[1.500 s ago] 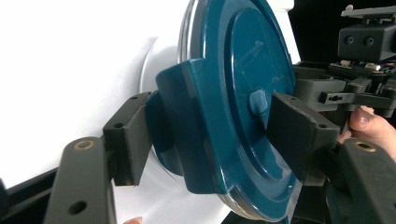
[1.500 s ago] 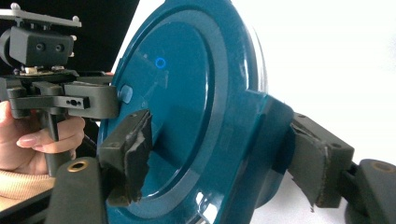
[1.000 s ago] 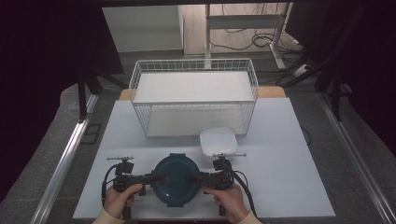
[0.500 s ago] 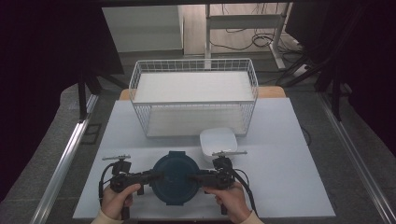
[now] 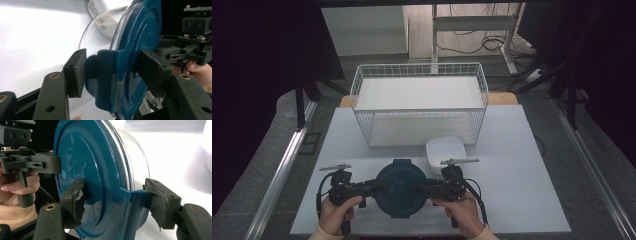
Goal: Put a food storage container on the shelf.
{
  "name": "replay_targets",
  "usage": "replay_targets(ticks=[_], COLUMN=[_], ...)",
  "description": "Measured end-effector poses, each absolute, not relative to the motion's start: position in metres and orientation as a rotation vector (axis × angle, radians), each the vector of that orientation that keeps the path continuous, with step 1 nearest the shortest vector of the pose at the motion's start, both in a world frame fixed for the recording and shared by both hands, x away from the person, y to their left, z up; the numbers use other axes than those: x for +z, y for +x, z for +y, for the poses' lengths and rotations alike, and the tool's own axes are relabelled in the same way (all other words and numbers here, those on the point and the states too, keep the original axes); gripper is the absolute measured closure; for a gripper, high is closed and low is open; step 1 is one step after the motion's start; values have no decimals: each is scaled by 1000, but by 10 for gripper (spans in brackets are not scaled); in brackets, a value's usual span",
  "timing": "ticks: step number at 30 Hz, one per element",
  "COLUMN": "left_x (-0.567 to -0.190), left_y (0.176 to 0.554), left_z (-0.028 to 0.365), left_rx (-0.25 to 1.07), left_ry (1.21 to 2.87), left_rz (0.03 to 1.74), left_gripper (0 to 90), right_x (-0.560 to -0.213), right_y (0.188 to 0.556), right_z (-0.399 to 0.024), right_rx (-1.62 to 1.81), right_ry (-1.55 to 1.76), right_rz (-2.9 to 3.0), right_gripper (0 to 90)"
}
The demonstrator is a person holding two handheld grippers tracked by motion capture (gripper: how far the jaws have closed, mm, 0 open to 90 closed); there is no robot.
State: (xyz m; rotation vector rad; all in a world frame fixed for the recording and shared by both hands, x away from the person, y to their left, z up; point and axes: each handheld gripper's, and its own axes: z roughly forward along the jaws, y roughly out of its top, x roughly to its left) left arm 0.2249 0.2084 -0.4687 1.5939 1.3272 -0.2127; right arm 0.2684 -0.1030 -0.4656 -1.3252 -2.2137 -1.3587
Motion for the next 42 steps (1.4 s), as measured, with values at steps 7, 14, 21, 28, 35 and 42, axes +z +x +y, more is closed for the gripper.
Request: replay_targets(ticks=[7,14,21,28,35,42], left_x=[-461,-451,-436,-417,-403,-393], left_y=[228,233,241,251,257,264], left_z=[204,199,197,197,199,200], left_rx=[-211,-196,-183,-154,-139,-141], left_ry=[1594,1599,1601,1606,1601,1598], left_rz=[1316,1302,1277,1253,1240,1228], left_gripper=[412,412,412,412,411,410], right_x=[-458,-448,-432,-411,-394,-381], right_y=[270,274,280,291,298,305], right_z=[-106,-111,-114,-114,-112,-110], right_rx=[-1366,-1385,-1409,-1437,-1447,-1447], right_ry=[-1324,-1329,-1317,-1301,-1288,-1278], right_rz=[-2228,-2227,-2254,-2274,-2297,-2325], right_gripper=[350,349,350,350,350,350])
